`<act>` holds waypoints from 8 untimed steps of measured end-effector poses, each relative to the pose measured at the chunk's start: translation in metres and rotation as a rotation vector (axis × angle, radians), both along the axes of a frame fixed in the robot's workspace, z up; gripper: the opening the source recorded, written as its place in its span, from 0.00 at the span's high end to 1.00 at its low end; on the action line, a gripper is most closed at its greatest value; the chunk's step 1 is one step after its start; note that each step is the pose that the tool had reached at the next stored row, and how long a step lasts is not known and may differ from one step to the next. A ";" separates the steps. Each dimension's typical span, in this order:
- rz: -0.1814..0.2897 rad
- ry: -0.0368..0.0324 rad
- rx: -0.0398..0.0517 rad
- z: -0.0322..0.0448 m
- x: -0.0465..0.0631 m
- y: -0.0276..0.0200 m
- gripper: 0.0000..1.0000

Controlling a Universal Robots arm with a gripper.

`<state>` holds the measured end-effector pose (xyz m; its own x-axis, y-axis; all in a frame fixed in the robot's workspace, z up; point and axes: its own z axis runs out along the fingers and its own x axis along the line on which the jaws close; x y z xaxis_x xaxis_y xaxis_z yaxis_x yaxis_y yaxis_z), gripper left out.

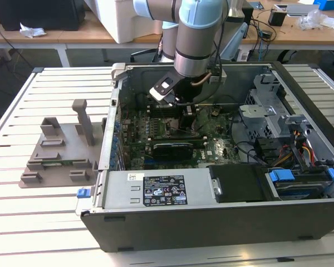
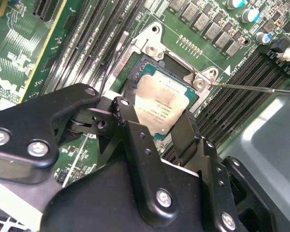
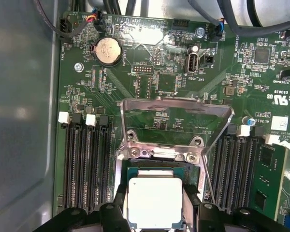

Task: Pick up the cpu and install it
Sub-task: 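Place the cpu into insertion slot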

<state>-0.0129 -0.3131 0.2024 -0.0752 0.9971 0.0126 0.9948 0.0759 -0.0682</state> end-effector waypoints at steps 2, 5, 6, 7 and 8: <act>-0.032 0.0001 -0.0145 0.0001 0.000 -0.0001 0.46; -0.047 -0.0005 -0.0519 0.0001 0.000 -0.0001 0.46; -0.049 -0.0004 -0.0539 0.0000 0.001 -0.0001 0.46; -0.052 -0.0003 -0.0539 -0.0001 0.001 0.0003 0.46; -0.054 -0.0003 -0.0537 -0.0001 0.001 0.0007 0.46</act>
<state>-0.0123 -0.3125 0.2023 -0.0213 0.9989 -0.0410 0.9973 0.0184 -0.0704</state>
